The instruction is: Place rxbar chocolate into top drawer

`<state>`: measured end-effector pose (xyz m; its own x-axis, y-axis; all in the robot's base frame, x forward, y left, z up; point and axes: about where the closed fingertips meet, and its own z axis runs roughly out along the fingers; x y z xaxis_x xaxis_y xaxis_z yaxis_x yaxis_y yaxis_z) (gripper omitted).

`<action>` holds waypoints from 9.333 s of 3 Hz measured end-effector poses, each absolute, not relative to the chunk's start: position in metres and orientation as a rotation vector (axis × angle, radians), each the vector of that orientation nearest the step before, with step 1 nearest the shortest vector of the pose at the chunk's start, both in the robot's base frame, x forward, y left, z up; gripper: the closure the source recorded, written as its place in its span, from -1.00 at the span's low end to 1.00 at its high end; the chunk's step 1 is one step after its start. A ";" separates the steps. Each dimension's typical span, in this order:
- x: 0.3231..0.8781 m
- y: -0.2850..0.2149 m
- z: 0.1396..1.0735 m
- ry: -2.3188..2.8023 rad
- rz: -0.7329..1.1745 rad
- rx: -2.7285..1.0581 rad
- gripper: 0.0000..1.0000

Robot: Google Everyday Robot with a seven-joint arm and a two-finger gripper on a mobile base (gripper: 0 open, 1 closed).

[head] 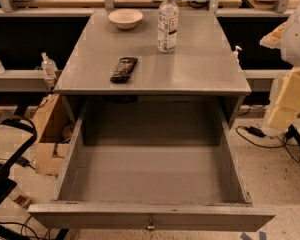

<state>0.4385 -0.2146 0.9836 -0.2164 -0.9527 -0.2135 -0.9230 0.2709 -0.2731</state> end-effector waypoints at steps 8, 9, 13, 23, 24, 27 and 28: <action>0.552 -0.161 1.022 2.533 -0.107 -0.937 -1.00; 0.576 -0.131 1.008 2.601 -0.071 -0.787 -1.00; 0.663 -0.049 0.981 2.773 -0.035 -0.119 -1.00; 0.755 0.061 0.828 2.993 -0.028 0.021 0.85; 0.755 0.061 0.830 2.993 -0.028 0.021 1.00; 0.707 0.050 0.908 2.877 0.299 -0.059 1.00; 0.668 0.034 0.916 2.845 0.452 -0.140 1.00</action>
Offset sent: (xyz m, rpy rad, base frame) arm 0.0709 0.0258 0.0070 0.0920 0.0501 -0.1611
